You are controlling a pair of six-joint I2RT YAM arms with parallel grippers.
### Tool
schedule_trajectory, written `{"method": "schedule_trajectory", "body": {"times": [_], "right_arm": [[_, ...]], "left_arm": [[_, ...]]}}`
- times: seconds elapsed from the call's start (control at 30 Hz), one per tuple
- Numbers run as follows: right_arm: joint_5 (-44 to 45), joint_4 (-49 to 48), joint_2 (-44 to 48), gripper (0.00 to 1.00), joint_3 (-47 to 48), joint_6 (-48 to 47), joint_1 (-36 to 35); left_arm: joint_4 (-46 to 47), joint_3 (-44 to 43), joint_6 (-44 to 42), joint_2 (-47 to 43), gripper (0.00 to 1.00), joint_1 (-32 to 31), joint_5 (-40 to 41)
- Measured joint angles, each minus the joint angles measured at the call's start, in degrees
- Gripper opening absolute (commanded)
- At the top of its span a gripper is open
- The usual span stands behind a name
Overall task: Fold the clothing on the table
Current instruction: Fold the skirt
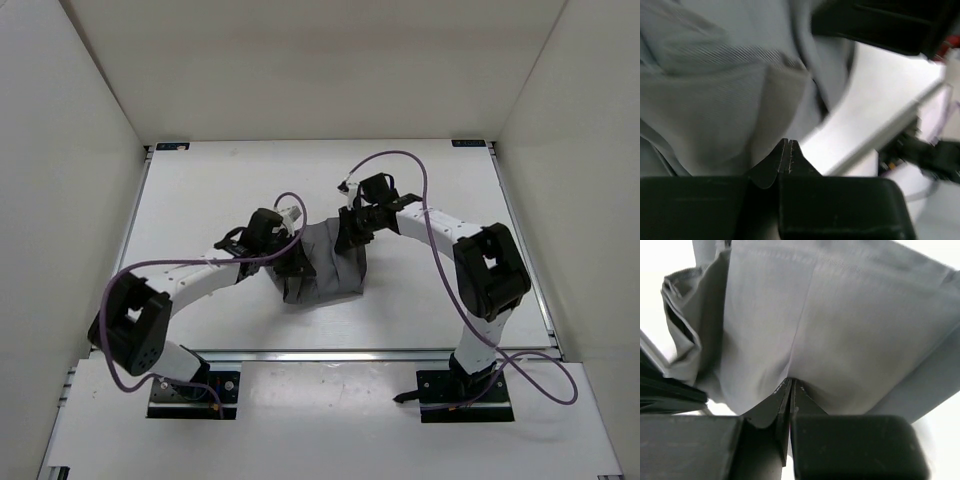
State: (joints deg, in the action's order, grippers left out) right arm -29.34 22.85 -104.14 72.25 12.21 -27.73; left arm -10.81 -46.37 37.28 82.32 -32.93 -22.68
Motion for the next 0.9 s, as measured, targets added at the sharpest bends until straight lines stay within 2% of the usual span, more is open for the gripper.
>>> {"method": "schedule_trajectory", "body": {"times": [0.17,0.43,0.77,0.8,0.87,0.9], "right_arm": [[-0.15,-0.13,-2.01,0.00,1.25,-0.96,1.57],[-0.07,-0.26,-3.21,0.00,1.27,-2.40,5.25],[-0.79,-0.07,-6.54,0.00,1.40,-3.32,7.61],[-0.81,0.20,-6.54,0.00,1.44,-3.48,7.61],[-0.94,0.46,-6.49,0.00,1.90,-3.50,7.69],[-1.07,0.81,-6.45,0.01,2.29,-3.50,7.85]], "left_arm": [[-3.02,-3.89,-1.79,5.88,0.00,0.85,8.13],[-8.15,-5.70,-5.62,6.82,0.00,10.40,15.30],[-9.68,-11.28,-8.15,15.93,0.00,10.58,16.48],[-10.40,-12.04,-8.50,16.76,0.03,10.58,16.50],[-11.50,-13.27,-9.40,17.11,0.16,10.60,16.72],[-12.31,-14.21,-9.81,16.96,0.35,10.71,16.79]]}}
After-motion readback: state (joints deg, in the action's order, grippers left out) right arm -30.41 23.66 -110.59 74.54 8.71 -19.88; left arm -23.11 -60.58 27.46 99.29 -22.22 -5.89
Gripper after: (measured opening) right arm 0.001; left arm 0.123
